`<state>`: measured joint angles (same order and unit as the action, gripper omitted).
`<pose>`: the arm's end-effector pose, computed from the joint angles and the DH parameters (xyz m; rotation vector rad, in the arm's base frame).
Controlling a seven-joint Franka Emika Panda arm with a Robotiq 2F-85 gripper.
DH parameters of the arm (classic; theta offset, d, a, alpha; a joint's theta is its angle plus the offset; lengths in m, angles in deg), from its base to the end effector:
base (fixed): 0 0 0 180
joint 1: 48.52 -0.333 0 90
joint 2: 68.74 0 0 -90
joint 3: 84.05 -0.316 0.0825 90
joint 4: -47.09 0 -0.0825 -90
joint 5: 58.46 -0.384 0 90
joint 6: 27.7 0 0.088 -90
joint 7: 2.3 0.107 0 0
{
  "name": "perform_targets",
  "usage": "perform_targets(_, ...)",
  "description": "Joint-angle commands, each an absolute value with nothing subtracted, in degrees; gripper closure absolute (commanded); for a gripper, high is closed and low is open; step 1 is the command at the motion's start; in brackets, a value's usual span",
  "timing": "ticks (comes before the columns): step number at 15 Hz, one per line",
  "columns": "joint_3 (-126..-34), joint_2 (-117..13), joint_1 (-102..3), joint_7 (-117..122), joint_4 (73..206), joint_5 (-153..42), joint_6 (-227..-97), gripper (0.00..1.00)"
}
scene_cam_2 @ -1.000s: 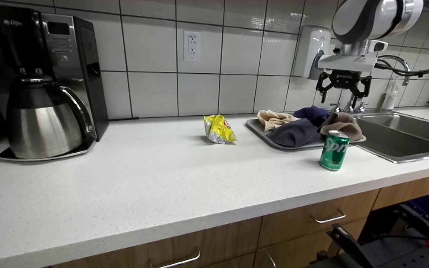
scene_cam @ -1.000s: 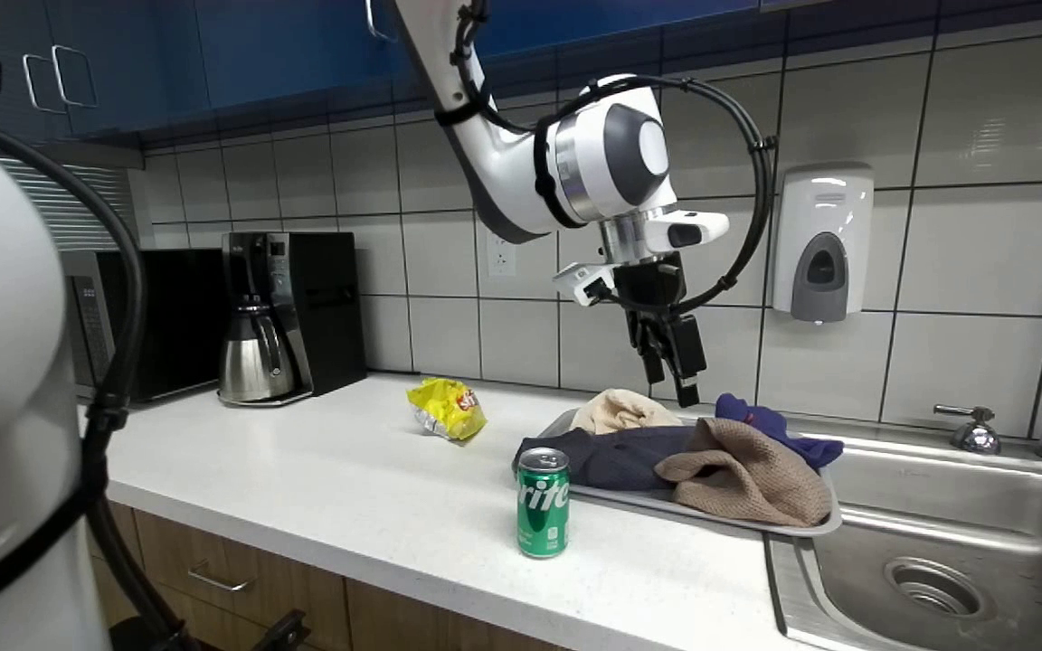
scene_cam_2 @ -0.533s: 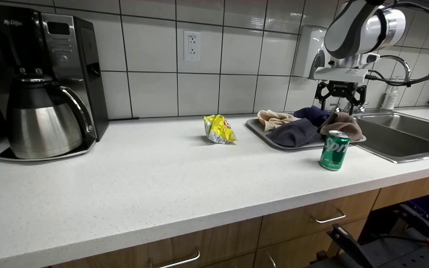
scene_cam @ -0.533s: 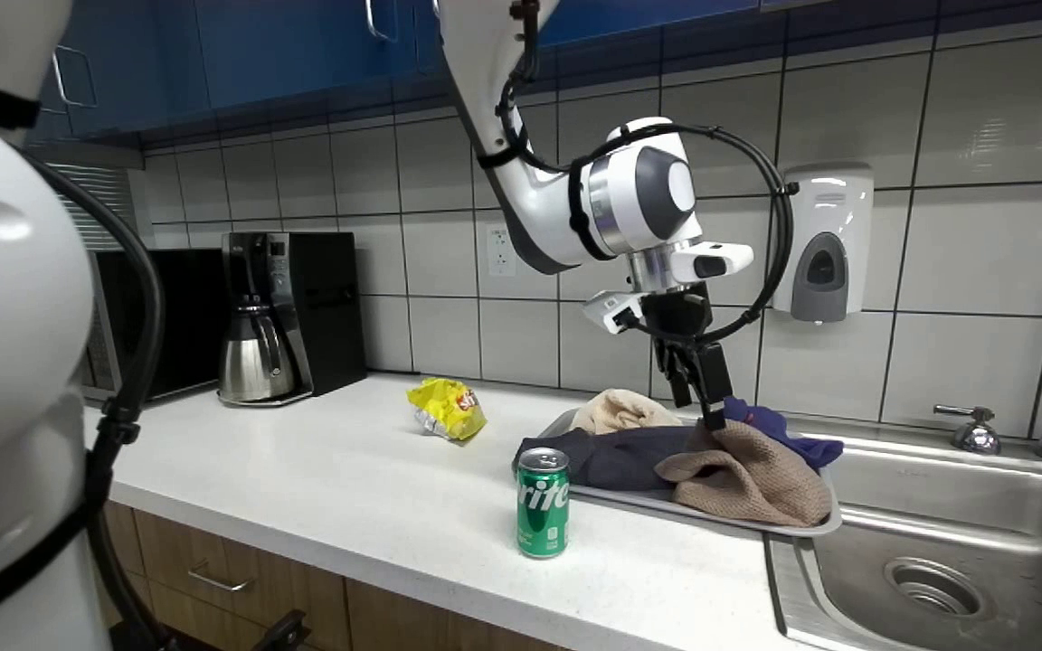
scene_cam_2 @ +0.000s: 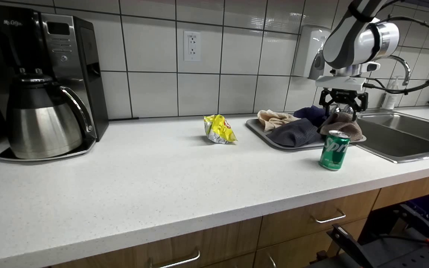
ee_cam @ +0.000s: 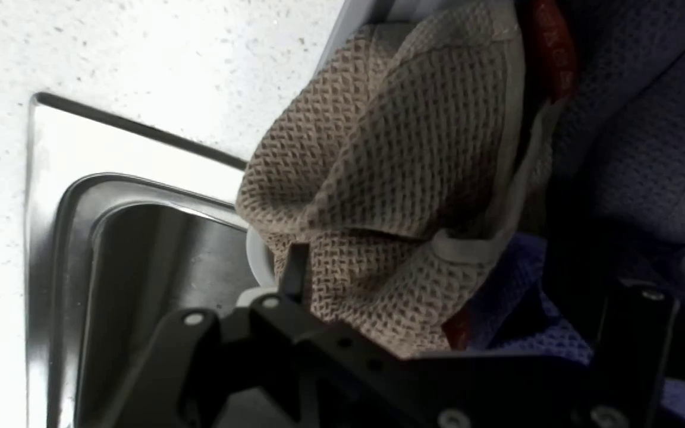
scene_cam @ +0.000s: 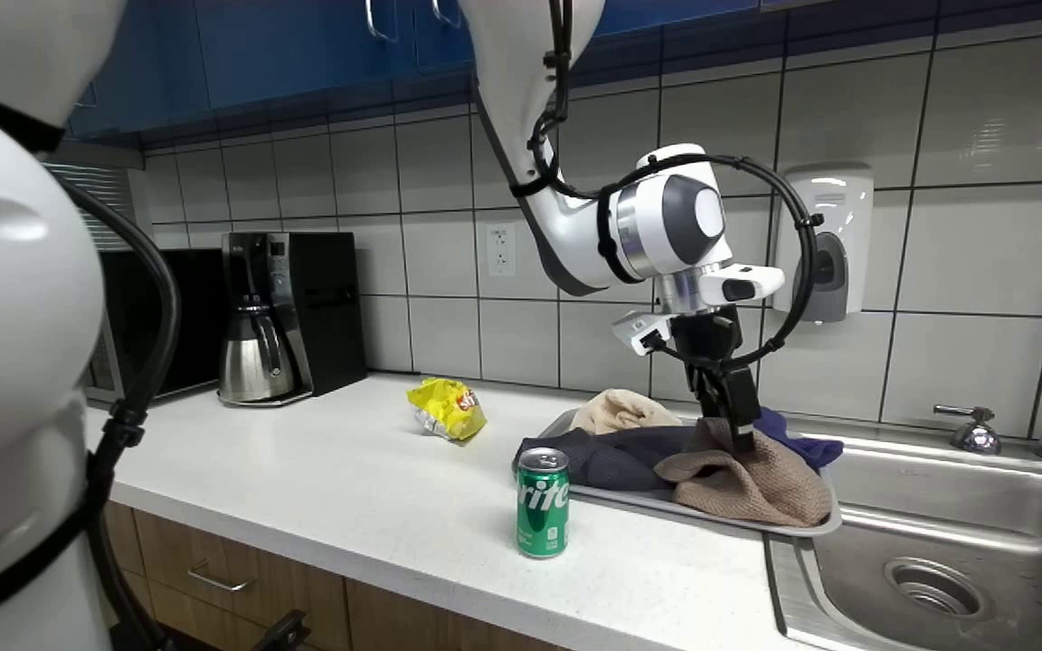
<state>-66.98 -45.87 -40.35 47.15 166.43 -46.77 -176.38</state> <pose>0.5460 -0.2485 0.2521 2.4957 -1.5401 0.2457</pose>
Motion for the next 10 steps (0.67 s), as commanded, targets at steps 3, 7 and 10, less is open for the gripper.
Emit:
perform_targets(3, -64.5, -42.7, -41.4, 47.7, 163.3, -49.0, -175.1, 0.0)
perform_targets(7, -63.8, -41.6, -41.4, 47.6, 162.9, -49.8, -174.9, 0.0)
perform_targets(10, -63.5, -41.0, -41.4, 47.5, 162.7, -50.4, -174.7, 0.0)
